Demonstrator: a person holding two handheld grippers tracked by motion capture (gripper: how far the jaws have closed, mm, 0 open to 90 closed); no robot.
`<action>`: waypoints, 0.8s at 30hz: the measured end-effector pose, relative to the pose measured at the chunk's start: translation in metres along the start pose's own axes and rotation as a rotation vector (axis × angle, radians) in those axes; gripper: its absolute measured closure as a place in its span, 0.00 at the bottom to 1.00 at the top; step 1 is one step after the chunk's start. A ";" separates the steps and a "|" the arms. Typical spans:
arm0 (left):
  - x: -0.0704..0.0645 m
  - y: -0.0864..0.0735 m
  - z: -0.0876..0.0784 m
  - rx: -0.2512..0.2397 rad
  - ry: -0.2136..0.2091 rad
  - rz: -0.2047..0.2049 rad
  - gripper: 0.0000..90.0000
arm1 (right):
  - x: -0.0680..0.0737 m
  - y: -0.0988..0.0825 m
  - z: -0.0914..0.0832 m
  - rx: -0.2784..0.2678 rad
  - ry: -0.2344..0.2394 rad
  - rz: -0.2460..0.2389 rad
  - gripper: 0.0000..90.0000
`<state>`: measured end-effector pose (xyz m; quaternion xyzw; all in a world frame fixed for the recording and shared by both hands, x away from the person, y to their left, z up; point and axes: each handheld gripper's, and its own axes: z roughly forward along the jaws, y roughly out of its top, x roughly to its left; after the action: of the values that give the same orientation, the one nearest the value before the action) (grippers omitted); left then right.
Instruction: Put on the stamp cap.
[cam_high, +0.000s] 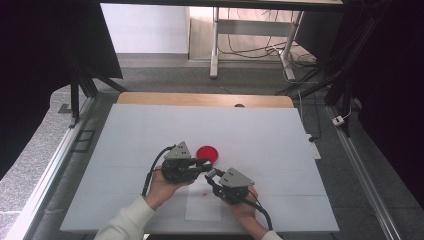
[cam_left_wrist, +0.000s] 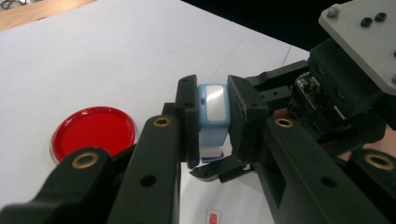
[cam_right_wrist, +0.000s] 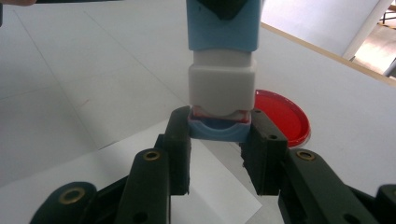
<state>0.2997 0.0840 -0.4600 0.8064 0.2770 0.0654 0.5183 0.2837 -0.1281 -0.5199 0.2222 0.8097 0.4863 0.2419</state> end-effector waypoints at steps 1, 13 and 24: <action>0.000 0.000 0.000 0.000 0.000 -0.002 0.83 | 0.000 0.000 0.000 -0.005 -0.004 0.002 0.71; -0.001 0.000 0.001 -0.005 -0.003 -0.002 0.83 | 0.000 0.000 -0.001 -0.003 -0.008 0.004 0.71; -0.002 -0.001 0.003 -0.012 0.009 -0.013 0.83 | -0.001 0.000 -0.001 -0.002 -0.021 0.002 0.71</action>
<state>0.2987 0.0809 -0.4612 0.8012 0.2842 0.0670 0.5222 0.2837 -0.1290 -0.5198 0.2278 0.8063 0.4851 0.2502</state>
